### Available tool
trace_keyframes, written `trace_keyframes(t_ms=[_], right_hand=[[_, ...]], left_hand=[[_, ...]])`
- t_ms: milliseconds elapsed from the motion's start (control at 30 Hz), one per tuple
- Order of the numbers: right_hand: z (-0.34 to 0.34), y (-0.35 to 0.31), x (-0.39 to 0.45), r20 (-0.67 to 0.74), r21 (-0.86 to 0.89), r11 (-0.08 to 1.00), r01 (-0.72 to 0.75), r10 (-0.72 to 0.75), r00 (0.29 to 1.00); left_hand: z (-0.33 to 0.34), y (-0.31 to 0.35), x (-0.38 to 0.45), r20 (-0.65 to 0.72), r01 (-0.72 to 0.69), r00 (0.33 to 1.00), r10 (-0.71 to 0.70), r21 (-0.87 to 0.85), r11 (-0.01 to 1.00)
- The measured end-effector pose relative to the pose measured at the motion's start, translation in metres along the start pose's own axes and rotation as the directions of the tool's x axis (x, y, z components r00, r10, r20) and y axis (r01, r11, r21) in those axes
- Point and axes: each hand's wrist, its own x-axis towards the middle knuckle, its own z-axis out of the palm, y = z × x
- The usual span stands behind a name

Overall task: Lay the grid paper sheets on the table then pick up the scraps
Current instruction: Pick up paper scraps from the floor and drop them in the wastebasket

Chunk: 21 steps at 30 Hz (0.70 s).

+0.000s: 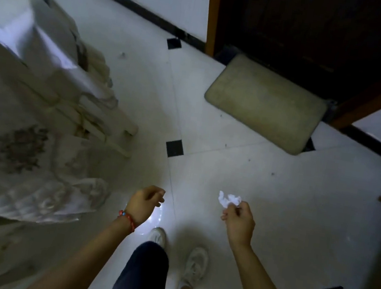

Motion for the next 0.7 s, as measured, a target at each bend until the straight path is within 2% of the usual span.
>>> trace_keyframes(t_ms=[133,233,333,467,700], right_hand=[[-0.009,-0.043,-0.025,-0.009,0.002,1.0,0.022,-0.022,1.0],[-0.002,-0.077,-0.016,0.009,-0.002,0.999,0.039,-0.039,0.999],[0.017,-0.125,0.013,0.027,-0.042,0.998,0.052,-0.05,0.998],[0.048,-0.195,0.05,0.021,-0.071,0.995,0.072,-0.071,0.997],[0.076,-0.293,0.099,0.04,-0.046,0.994,0.098,-0.096,0.995]], left_hand=[[-0.031,0.021,-0.036,-0.018,-0.02,1.0,0.019,-0.046,0.999],[-0.059,0.03,-0.036,-0.01,0.038,0.999,-0.038,-0.058,0.998],[-0.092,0.049,-0.007,-0.014,0.057,0.998,-0.057,-0.05,0.997],[-0.138,0.095,0.046,-0.059,0.009,0.998,-0.011,-0.037,0.999],[-0.196,0.188,0.124,-0.084,-0.012,0.996,-0.001,-0.149,0.989]])
